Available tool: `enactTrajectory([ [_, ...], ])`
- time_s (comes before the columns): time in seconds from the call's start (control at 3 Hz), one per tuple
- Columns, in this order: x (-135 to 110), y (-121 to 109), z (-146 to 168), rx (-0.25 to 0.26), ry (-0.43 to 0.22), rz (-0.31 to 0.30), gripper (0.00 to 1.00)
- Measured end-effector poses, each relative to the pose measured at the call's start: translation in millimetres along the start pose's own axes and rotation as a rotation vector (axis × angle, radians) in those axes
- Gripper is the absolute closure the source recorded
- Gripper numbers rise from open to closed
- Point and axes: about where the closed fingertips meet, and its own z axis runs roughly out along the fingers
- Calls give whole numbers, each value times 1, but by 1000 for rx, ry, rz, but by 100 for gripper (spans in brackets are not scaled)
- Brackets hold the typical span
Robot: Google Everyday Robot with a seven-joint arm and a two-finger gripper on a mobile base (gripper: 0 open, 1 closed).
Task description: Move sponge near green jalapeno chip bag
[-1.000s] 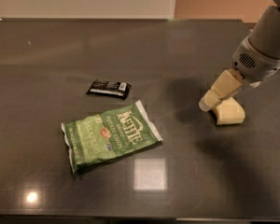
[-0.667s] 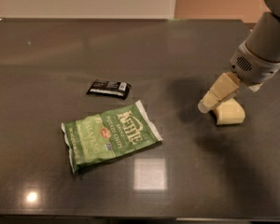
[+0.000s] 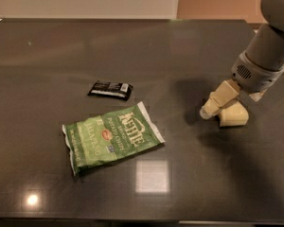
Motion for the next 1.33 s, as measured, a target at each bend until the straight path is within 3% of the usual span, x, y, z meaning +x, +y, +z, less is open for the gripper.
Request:
enactTrajectory([
  [0.33,1,-1,7,-12,11,4,16],
  [0.67,1,-1,9,-14,17,-3,39],
  [1.0,-2,6,4,-10,14,-36,63],
  [1.33,-10,29,-6,-20,4,-116,86],
])
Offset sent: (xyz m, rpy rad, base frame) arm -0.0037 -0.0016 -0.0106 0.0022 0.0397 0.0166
